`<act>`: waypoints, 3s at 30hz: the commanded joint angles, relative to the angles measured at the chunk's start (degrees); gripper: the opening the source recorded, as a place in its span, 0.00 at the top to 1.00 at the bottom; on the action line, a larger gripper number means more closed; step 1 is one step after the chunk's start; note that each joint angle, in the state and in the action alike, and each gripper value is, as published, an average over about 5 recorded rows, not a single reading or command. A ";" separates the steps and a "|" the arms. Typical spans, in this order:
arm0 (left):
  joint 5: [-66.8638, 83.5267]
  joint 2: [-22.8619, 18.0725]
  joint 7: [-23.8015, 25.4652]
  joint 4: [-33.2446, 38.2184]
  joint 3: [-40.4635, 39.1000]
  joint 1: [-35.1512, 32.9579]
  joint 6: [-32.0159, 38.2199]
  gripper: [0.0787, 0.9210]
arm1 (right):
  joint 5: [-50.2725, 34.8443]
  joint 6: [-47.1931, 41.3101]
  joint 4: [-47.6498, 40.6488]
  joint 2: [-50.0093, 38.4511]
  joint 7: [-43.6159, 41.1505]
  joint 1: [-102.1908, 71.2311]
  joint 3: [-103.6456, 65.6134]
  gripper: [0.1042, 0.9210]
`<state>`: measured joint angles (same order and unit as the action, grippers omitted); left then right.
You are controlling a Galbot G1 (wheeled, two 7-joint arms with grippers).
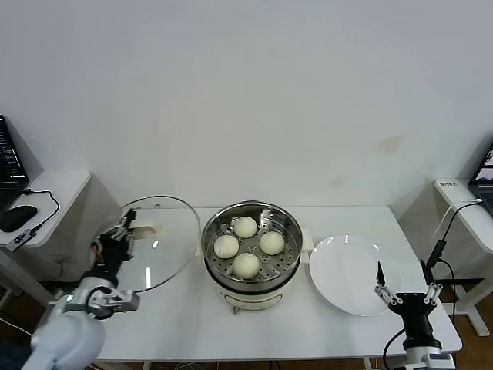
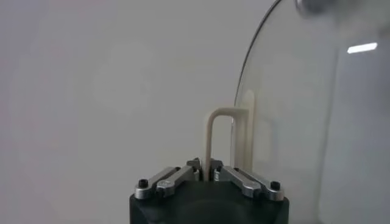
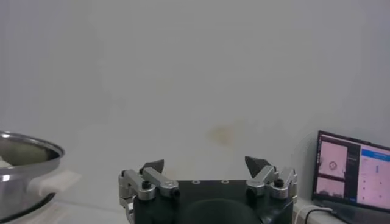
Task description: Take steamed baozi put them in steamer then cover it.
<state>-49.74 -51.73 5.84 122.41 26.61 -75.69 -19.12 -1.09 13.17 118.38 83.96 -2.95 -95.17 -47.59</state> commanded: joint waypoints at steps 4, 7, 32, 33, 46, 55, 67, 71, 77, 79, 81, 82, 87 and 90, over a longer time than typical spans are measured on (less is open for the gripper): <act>-17.73 -9.39 10.55 -2.08 -21.04 16.29 -8.97 0.91 | 4.79 -0.29 -1.87 1.30 0.40 1.51 3.42 0.12; -21.38 -12.42 12.34 -4.01 -22.94 17.88 -9.69 0.91 | 5.22 -0.50 -2.18 1.30 0.46 1.74 3.86 0.12; -33.44 -30.96 15.58 -16.68 -33.10 24.32 -12.08 0.91 | 6.37 0.26 -3.92 1.81 1.26 2.21 5.18 0.12; -33.76 -31.09 15.57 -17.03 -33.11 24.28 -11.95 0.91 | 6.37 0.33 -3.93 1.79 1.27 2.16 5.17 0.12; -36.74 -32.19 15.22 -20.34 -31.33 23.36 -10.47 0.91 | 6.44 1.09 -4.36 1.36 1.44 1.81 5.22 0.12; -36.76 -32.07 14.67 -20.34 -30.25 22.73 -10.07 0.91 | 6.59 1.41 -4.75 1.25 1.43 1.81 5.56 0.12; -36.64 -32.73 14.00 -21.14 -30.18 22.60 -9.82 0.91 | 6.67 1.76 -5.04 1.10 1.39 1.68 5.66 0.12; -36.17 -32.73 13.66 -20.35 -30.19 21.97 -9.82 0.90 | 6.64 1.81 -5.17 0.95 1.40 1.70 5.68 0.12; -35.05 -31.89 13.18 -16.72 -30.30 20.16 -9.63 0.75 | 6.69 1.71 -5.14 0.94 1.37 1.75 5.93 0.12; -34.68 -31.14 12.84 -14.87 -30.29 18.93 -9.38 0.68 | 6.72 1.61 -4.96 1.02 1.35 1.73 6.18 0.12; -34.41 -30.02 12.50 -12.64 -30.28 17.21 -9.07 0.61 | 6.78 1.54 -4.77 1.08 1.33 1.66 6.37 0.12; -34.13 -29.22 12.25 -11.35 -30.29 16.21 -8.87 0.57 | 6.81 1.52 -4.72 1.10 1.33 1.62 6.42 0.12; -30.22 -25.04 9.48 -4.10 -30.18 11.57 -7.72 0.40 | 6.91 1.59 -4.80 1.13 1.33 1.42 6.35 0.12; -27.05 -23.03 6.70 1.09 -29.01 7.98 -6.35 0.30 | 6.79 1.63 -4.87 1.03 1.34 1.32 6.31 0.12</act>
<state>-82.90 -80.53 17.18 110.13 -3.56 -59.08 -27.35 5.80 14.73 113.48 85.07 -1.62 -93.78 -41.30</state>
